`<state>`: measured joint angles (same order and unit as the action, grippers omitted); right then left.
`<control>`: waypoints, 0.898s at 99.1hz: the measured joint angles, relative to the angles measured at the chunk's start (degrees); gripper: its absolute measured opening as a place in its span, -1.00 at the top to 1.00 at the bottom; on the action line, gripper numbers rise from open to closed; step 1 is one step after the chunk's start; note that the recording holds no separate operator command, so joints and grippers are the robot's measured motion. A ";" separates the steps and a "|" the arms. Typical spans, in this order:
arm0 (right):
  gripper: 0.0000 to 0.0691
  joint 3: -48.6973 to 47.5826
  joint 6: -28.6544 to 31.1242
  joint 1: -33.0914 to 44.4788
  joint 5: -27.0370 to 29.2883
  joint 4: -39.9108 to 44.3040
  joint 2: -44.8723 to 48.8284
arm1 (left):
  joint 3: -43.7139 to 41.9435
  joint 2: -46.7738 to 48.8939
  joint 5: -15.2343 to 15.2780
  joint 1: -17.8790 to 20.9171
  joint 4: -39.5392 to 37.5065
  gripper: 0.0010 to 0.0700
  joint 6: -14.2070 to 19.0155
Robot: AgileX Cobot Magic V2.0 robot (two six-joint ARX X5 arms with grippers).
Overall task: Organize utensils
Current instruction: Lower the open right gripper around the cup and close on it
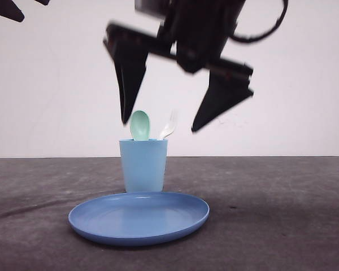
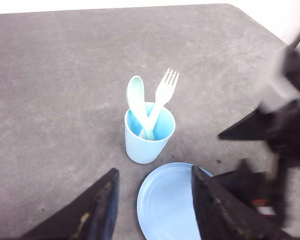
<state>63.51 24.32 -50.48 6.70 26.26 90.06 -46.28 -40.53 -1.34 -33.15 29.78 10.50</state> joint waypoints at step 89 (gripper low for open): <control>-0.97 1.70 -0.94 5.97 -5.01 -20.15 15.87 | 0.00 0.00 0.00 0.00 0.02 0.25 0.00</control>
<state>65.21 23.38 -44.51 1.69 6.11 105.93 -46.28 -40.53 -1.34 -33.15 29.80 10.50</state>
